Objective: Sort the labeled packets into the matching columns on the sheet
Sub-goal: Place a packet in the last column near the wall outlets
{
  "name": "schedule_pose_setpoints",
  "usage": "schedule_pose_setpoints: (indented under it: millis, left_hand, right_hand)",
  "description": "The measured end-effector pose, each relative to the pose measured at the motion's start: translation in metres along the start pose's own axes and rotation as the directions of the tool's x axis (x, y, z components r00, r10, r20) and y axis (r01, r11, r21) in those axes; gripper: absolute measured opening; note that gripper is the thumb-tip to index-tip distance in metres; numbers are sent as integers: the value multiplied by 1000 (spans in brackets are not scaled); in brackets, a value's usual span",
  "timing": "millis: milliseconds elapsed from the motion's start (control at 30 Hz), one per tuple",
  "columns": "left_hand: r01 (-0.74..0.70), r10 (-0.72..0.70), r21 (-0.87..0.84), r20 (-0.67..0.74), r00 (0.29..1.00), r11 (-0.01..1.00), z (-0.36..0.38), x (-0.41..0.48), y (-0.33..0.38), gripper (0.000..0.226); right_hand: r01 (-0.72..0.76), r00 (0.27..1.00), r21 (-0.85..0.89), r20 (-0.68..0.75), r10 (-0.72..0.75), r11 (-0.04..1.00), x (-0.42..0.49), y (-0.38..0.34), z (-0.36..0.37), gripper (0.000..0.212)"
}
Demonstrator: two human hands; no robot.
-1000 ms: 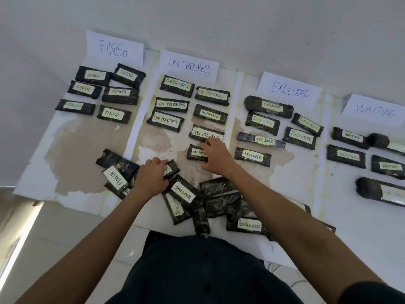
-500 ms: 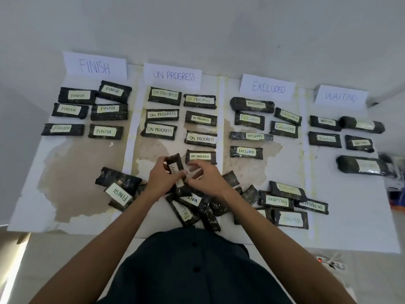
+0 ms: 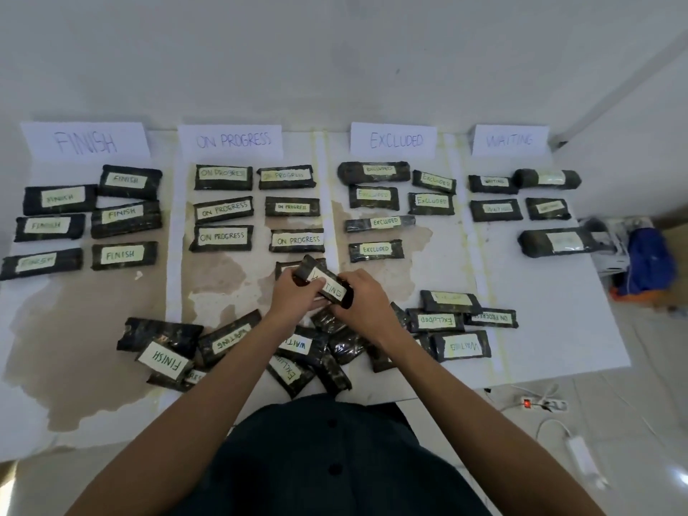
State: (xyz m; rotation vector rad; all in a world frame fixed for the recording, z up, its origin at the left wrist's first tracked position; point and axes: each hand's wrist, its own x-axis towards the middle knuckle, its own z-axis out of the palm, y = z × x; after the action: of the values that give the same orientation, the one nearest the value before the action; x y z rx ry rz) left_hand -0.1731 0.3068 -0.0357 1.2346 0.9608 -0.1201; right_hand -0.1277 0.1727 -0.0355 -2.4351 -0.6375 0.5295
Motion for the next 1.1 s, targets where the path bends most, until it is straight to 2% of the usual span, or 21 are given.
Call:
schedule_pose_setpoints:
  millis: [67, 133, 233, 367, 533, 667, 967, 1100]
  left_hand:
    - [-29, 26, 98, 30, 999, 995, 15, -1, -1, 24]
    - [-118, 102, 289, 69, 992, 950, 28, 0, -1, 29]
    - [-252, 185, 492, 181, 966, 833, 50, 1, 2, 46]
    - [-401, 273, 664, 294, 916, 631, 97, 4, 9, 57]
    - [-547, 318, 701, 446, 837, 458, 163, 17, 17, 57]
    - [-558, 287, 744, 480, 829, 368, 211, 37, 18, 58]
    - [-540, 231, 772, 489, 841, 335, 292, 69, 6, 53]
    - [-532, 253, 778, 470, 846, 333, 310, 71, 1, 54]
  right_hand:
    - [7, 1000, -29, -5, -8, 1000, -4, 14, -16, 50]
    - [1, 1000, -66, -25, -3, 998, -6, 31, -35, 50]
    - [-28, 999, -118, -21, 26, 993, -7, 61, -68, 51]
    - [-62, 998, -185, -2, 62, 981, -7, 109, -117, 49]
    - [-82, 996, -262, 17, 90, 962, 6, 175, -175, 49]
    - [-86, 994, -315, 41, 104, 945, 32, 229, -210, 47]
    - [-7, 985, -269, 165, 53, 963, 83, 302, -227, 44]
    - [48, 988, -212, 153, -15, 976, 86, 314, -230, 43]
